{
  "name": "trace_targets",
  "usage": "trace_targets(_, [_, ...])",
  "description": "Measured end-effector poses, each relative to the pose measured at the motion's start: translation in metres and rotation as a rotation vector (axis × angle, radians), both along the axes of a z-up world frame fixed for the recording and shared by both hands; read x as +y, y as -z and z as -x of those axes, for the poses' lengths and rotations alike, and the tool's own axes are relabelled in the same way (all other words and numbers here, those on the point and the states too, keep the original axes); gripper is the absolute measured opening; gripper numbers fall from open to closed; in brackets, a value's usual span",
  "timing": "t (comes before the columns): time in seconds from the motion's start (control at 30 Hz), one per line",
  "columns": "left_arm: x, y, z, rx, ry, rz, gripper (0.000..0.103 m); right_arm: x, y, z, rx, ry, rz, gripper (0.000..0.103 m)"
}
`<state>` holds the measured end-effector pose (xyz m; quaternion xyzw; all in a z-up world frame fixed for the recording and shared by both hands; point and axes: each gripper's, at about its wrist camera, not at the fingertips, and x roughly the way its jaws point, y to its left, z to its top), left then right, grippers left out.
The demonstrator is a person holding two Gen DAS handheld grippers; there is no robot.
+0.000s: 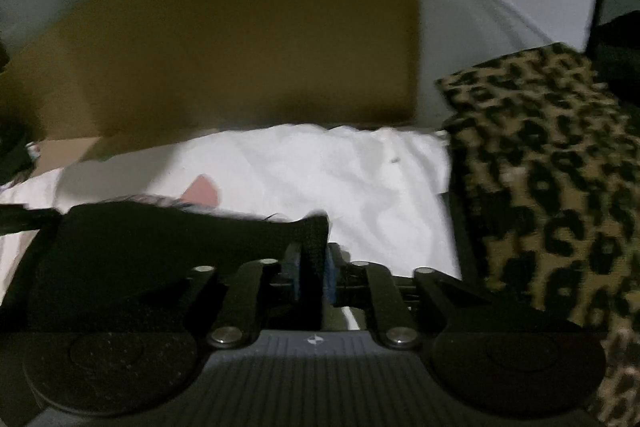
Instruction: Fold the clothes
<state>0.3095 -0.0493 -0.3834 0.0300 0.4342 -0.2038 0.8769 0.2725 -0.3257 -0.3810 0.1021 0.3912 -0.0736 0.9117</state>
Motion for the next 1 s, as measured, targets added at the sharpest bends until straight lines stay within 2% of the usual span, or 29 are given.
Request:
trace_targets(0.17, [0.001,-0.017,0.022,-0.012,0.034,-0.002,0.033,-0.007,-0.018,0.010,-0.084,0.035,0.041,0.017])
trace_targets(0.47, [-0.023,-0.035,0.057,-0.018,0.150,0.032,0.034,0.034,-0.037,0.011,-0.151,-0.116,-0.007,0.017])
trace_targets(0.67, [-0.044,-0.022,0.067,0.014,0.267,0.023,0.032,0.067,-0.031,0.004,-0.122,-0.233,-0.038,0.017])
trace_targets(0.8, [-0.051,-0.016,0.073,0.004,0.291,0.009,0.031,0.096,-0.019,-0.002,-0.062,-0.354,-0.027,0.017])
trace_targets(0.93, [-0.055,-0.009,0.071,0.005,0.309,-0.001,0.031,0.109,-0.009,-0.009,-0.031,-0.373,-0.001,0.017])
trace_targets(1.0, [-0.056,-0.005,0.068,0.014,0.306,0.001,0.032,0.109,-0.007,-0.015,-0.028,-0.383,0.008,0.023])
